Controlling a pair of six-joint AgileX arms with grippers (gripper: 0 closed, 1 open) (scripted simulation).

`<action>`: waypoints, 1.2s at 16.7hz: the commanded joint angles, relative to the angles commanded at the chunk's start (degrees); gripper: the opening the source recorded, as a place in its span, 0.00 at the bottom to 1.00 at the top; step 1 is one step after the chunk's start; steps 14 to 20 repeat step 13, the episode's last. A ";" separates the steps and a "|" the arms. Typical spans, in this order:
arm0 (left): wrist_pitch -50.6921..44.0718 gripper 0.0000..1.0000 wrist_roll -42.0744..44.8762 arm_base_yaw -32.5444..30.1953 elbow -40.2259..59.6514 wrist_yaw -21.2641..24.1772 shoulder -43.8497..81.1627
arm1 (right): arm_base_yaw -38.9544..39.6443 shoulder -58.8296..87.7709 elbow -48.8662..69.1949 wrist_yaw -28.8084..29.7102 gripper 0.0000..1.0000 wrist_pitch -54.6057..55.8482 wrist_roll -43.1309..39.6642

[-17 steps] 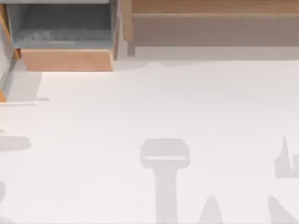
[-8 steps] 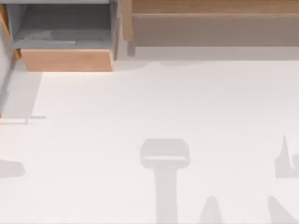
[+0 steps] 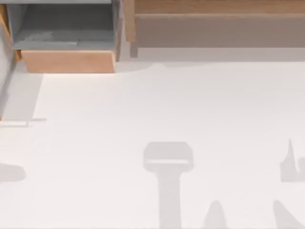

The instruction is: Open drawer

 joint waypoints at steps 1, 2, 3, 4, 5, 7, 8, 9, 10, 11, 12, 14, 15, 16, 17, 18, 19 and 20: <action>0.00 0.53 0.00 0.00 0.00 0.00 0.00 | 0.00 0.00 0.00 0.00 1.00 0.00 0.00; 0.00 0.60 0.00 0.00 0.00 0.00 0.00 | 0.00 0.00 0.00 0.00 1.00 0.00 0.00; 0.00 0.68 0.00 0.00 0.00 0.00 0.00 | 0.00 0.00 0.00 0.00 1.00 0.00 0.00; 0.00 0.75 0.00 0.00 0.00 0.00 0.00 | 0.00 0.00 0.00 0.00 1.00 0.00 0.00; 0.00 0.83 0.00 0.00 0.00 0.00 0.00 | 0.00 0.00 0.00 0.00 1.00 0.00 0.00; 0.00 0.98 0.00 0.00 0.00 0.00 0.00 | 0.00 0.00 0.00 0.00 1.00 0.00 0.00; 0.00 1.00 0.00 0.00 0.00 0.00 0.00 | 0.00 0.00 0.00 0.00 1.00 0.00 0.00; 0.00 1.00 0.00 0.00 0.00 0.00 0.00 | 0.00 0.00 0.00 0.00 1.00 0.00 0.00; 0.00 1.00 0.00 0.00 0.00 0.00 0.00 | 0.00 0.00 0.00 0.00 1.00 0.00 0.00; 0.00 1.00 0.00 0.00 0.00 0.00 0.00 | 0.00 0.00 0.00 0.00 1.00 0.00 0.00; 0.00 1.00 0.00 0.00 0.00 0.00 0.00 | 0.00 0.00 0.00 0.00 1.00 0.00 0.00; 0.00 1.00 0.00 0.00 0.00 0.00 0.00 | 0.00 0.00 0.00 0.00 1.00 0.00 0.00; 0.00 1.00 0.00 0.00 0.00 0.00 0.00 | 0.00 0.00 0.00 0.00 1.00 0.00 0.00; 0.00 1.00 0.00 0.00 0.00 0.00 0.00 | 0.00 0.00 0.00 0.00 1.00 0.00 0.00; 0.00 1.00 0.00 0.00 0.00 0.00 0.00 | 0.00 0.00 0.00 0.00 1.00 0.00 0.00; 0.00 1.00 0.00 0.00 0.00 0.00 0.00 | 0.00 0.00 0.00 0.00 1.00 0.00 0.00; 0.00 1.00 0.00 0.00 0.00 0.00 0.00 | 0.00 0.00 0.00 0.00 1.00 0.00 0.00; 0.00 1.00 0.00 0.00 0.00 0.00 0.00 | 0.00 0.00 0.00 0.00 1.00 0.00 0.00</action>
